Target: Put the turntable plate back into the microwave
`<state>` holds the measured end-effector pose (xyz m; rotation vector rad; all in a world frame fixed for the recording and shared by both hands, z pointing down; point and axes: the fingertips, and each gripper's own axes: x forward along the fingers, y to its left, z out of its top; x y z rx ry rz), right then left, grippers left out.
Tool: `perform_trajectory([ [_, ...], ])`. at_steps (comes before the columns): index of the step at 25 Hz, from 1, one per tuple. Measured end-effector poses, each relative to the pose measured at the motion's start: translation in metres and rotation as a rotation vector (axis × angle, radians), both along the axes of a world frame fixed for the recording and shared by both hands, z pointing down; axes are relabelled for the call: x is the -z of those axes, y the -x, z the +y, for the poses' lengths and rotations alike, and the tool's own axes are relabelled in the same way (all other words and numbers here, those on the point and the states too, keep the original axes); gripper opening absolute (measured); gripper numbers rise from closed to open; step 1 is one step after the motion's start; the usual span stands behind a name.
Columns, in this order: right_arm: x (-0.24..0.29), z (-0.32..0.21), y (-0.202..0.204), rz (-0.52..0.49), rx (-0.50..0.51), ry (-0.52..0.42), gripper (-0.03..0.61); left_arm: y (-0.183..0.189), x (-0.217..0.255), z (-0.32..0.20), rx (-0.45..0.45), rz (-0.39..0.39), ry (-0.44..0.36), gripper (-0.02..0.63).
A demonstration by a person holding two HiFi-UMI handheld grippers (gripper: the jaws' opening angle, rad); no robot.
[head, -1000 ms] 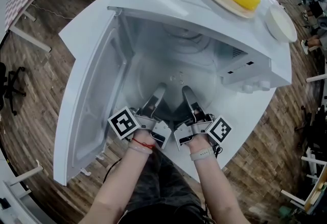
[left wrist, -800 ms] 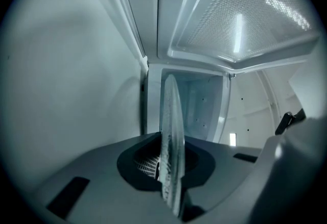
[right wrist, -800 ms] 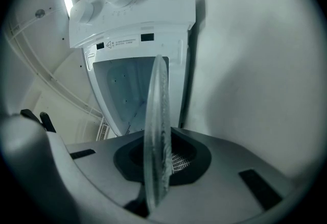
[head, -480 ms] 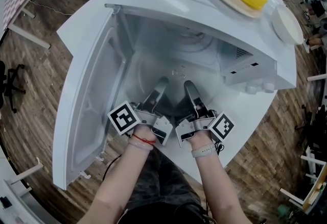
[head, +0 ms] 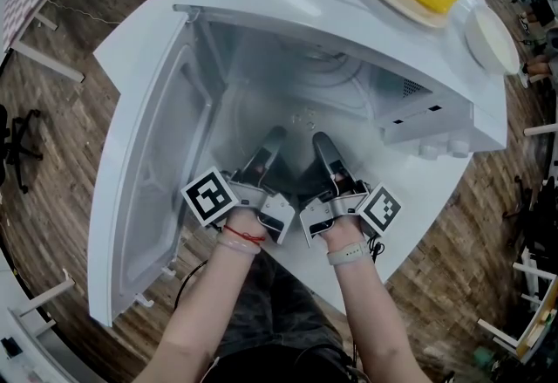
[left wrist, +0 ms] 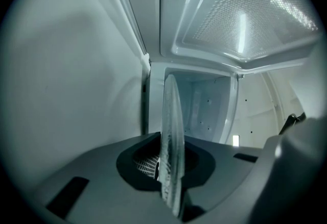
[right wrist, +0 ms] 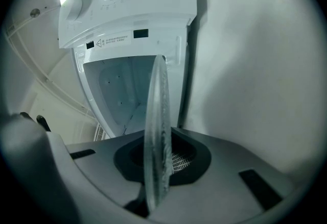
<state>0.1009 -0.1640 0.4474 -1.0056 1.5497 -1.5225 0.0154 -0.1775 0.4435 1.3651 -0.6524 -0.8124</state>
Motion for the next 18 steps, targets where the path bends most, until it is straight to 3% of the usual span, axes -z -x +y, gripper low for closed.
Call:
perform_trajectory([
  [11, 0.000, -0.006, -0.003, 0.002, -0.003, 0.021, 0.041, -0.002, 0.004, 0.002, -0.025, 0.033, -0.019, 0.032],
  [18, 0.001, -0.015, -0.006, -0.002, -0.016, 0.028, 0.041, -0.002, 0.005, 0.017, -0.063, 0.007, -0.022, 0.032],
])
